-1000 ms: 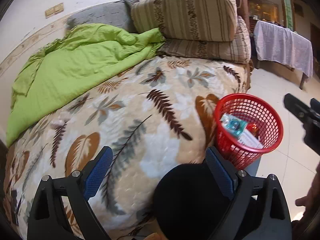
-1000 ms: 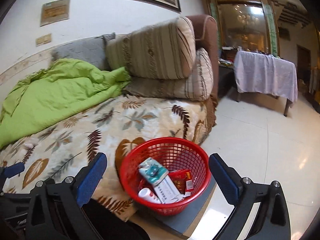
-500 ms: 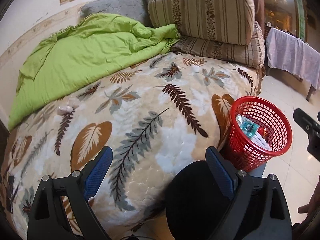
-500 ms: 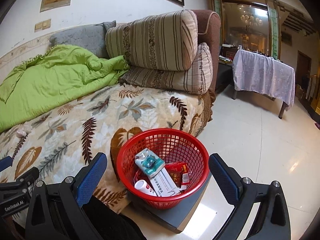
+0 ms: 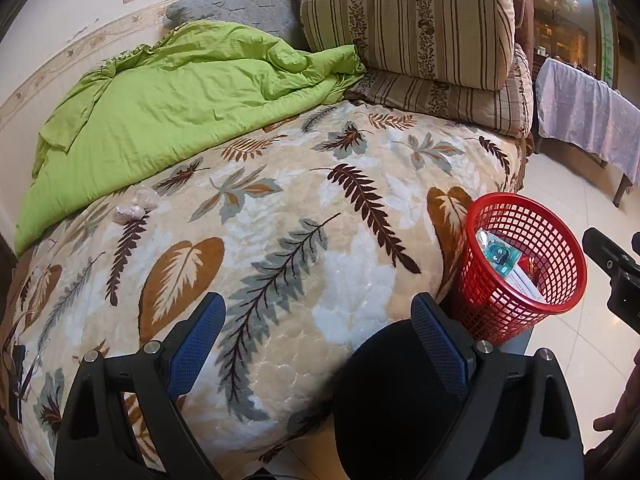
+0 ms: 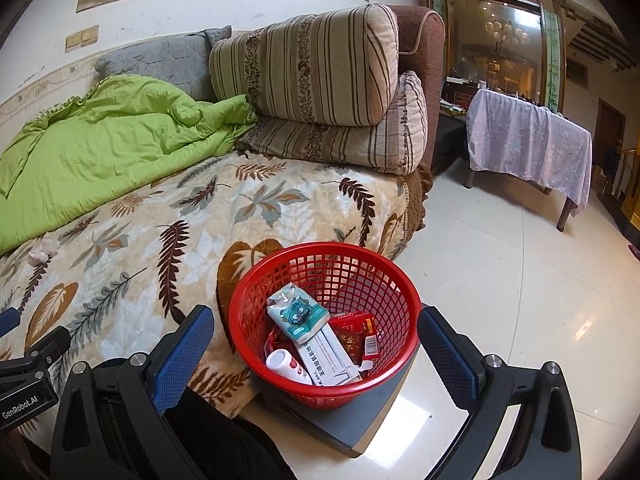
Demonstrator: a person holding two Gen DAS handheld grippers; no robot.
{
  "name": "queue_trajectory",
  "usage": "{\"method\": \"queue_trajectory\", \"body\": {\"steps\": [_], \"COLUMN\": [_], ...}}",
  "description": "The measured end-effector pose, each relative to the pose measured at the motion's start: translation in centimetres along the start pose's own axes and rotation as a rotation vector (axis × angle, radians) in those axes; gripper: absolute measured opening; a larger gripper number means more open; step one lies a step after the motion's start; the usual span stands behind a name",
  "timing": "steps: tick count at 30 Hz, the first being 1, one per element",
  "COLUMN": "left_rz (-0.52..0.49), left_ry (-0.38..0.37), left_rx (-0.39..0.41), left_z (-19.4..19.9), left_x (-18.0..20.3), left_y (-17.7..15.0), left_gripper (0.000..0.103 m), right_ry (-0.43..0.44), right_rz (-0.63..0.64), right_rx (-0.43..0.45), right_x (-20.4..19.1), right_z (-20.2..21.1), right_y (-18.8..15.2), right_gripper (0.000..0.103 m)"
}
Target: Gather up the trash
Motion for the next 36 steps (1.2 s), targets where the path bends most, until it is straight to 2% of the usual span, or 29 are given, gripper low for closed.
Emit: {"method": "queue_trajectory", "body": {"steps": [36], "left_rz": [0.004], "left_ry": [-0.004], "left_rx": [0.002], "left_z": [0.0], "left_x": [0.24], "left_y": [-0.02], "left_gripper": [0.093], "right_ry": [-0.006], "right_rz": [0.005], "right_rx": [-0.009], "right_x": [0.11], "right_z": [-0.28], "right_y": [-0.46], "right_gripper": [0.103]}}
Point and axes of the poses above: each gripper's, at about its wrist camera, not at the fingertips, and z roughly against the way its jaws point, x to its right, y to its top, the point moved 10 cm from there along -z, roughly the way its jaws point, and after that the axes turned 13 degrees about -x, right-handed, at the moved point
